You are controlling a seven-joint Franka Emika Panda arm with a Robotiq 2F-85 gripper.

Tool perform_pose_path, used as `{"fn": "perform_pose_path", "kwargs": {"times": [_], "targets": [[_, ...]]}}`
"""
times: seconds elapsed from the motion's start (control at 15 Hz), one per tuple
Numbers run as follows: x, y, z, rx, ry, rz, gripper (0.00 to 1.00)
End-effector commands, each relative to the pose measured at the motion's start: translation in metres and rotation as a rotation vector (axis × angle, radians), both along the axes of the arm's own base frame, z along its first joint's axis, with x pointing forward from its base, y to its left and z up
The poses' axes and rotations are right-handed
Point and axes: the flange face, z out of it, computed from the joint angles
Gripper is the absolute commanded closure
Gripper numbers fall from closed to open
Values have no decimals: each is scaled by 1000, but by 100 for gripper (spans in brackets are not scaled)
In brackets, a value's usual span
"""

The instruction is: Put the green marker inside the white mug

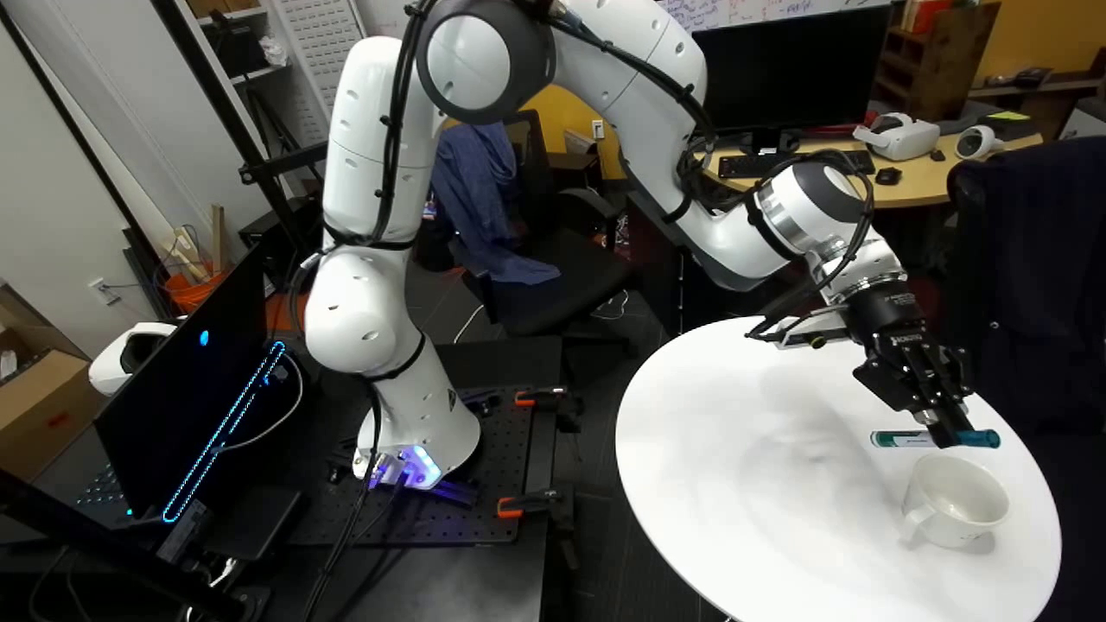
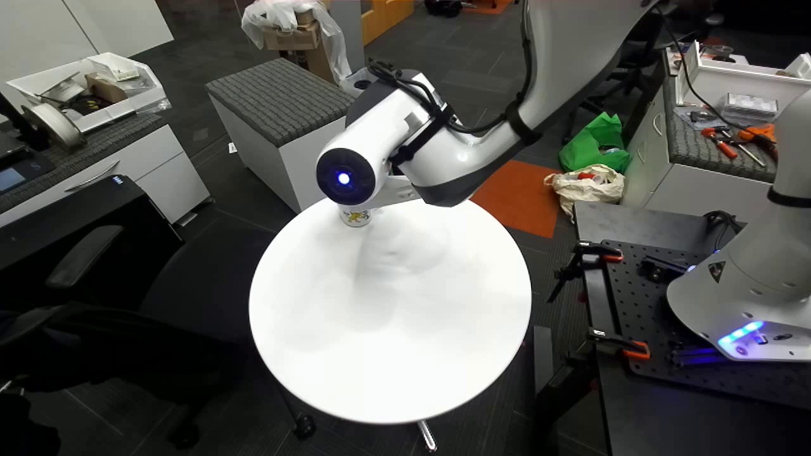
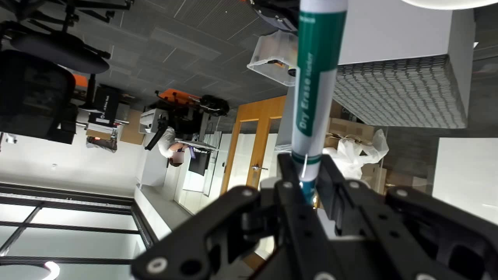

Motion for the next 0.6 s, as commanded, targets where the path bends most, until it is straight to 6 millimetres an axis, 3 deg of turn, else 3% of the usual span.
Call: {"fn": "perform_pose_path", "kwargs": {"times": [0.0, 0.53], "targets": [[19, -6, -8, -41, -25, -53, 95], [47, -18, -32, -123, -50, -143, 95]]}}
